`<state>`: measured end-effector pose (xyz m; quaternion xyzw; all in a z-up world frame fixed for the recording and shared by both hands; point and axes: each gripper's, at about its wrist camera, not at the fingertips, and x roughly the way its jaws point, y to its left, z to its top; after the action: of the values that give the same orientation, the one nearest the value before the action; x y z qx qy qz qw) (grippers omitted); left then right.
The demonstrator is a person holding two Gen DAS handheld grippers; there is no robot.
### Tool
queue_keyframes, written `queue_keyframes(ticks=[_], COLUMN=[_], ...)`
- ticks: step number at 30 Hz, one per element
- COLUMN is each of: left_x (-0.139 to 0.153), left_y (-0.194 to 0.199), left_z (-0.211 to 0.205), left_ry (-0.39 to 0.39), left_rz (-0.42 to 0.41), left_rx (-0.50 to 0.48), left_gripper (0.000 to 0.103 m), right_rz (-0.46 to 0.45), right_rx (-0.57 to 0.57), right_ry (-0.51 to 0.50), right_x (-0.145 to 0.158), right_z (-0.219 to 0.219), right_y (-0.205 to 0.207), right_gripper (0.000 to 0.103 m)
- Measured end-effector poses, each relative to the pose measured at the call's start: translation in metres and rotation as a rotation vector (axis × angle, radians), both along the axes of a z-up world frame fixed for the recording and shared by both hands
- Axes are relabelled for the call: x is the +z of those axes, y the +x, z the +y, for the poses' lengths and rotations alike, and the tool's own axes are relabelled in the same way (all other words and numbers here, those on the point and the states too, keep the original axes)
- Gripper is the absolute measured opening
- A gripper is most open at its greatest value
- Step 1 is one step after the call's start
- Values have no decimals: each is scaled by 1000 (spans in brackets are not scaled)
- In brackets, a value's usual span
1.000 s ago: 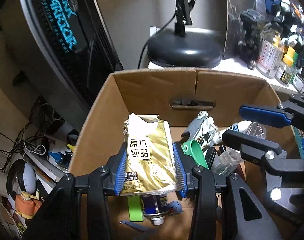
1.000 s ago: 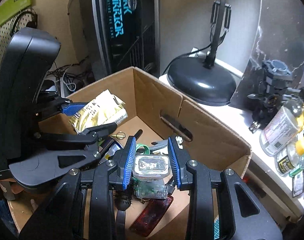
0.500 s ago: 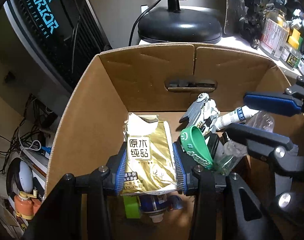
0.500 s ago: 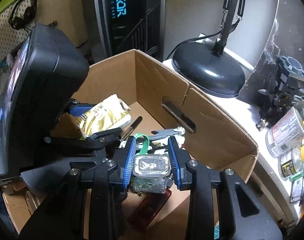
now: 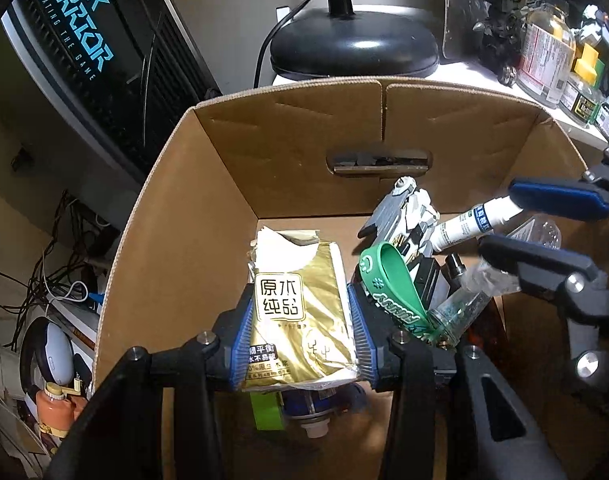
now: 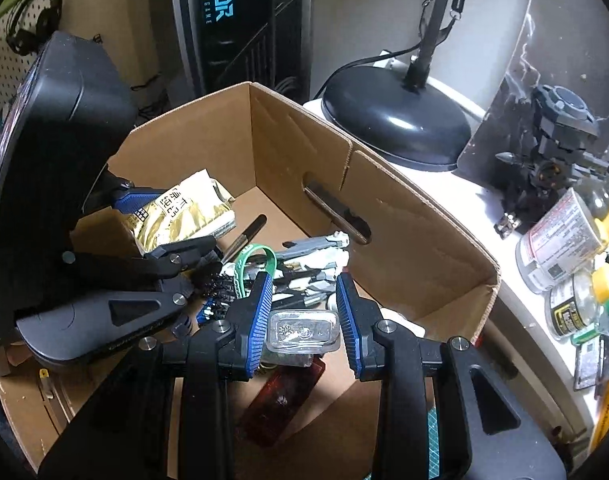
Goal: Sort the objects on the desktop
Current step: 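Open the left tool to drop the packet while the right tool releases the bottle, then raise both open tools up out of the box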
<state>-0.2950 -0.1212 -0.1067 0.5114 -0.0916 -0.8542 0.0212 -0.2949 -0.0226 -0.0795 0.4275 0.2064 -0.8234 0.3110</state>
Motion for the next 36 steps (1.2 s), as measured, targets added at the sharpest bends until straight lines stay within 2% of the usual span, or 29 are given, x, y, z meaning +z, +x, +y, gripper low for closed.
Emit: queue_keyframes(ticks=[6, 7, 11, 15, 17, 19, 36], left_x=[-1, 0, 8, 13, 14, 15, 41], left_y=[3, 4, 10, 14, 16, 16, 41], left_z=[1, 1, 1, 3, 3, 2, 13], left_ry=[-21, -31, -62, -51, -51, -53, -78], left_rz=[-23, -20, 19, 31, 27, 34, 88], left_rx=[22, 28, 58, 74, 83, 88, 102], left_gripper=[51, 54, 76, 77, 82, 83, 83], right_rz=[10, 9, 16, 19, 21, 23, 71], right_rx=[-12, -13, -19, -18, -16, -17, -4], right_ry=[-15, -20, -38, -45, -48, -47, -49], right_x=[6, 7, 11, 13, 14, 16, 40], right_z=[8, 9, 12, 13, 14, 16, 24], right_y=[4, 5, 8, 13, 16, 18, 44], right_gripper=[37, 37, 42, 43, 44, 49, 49])
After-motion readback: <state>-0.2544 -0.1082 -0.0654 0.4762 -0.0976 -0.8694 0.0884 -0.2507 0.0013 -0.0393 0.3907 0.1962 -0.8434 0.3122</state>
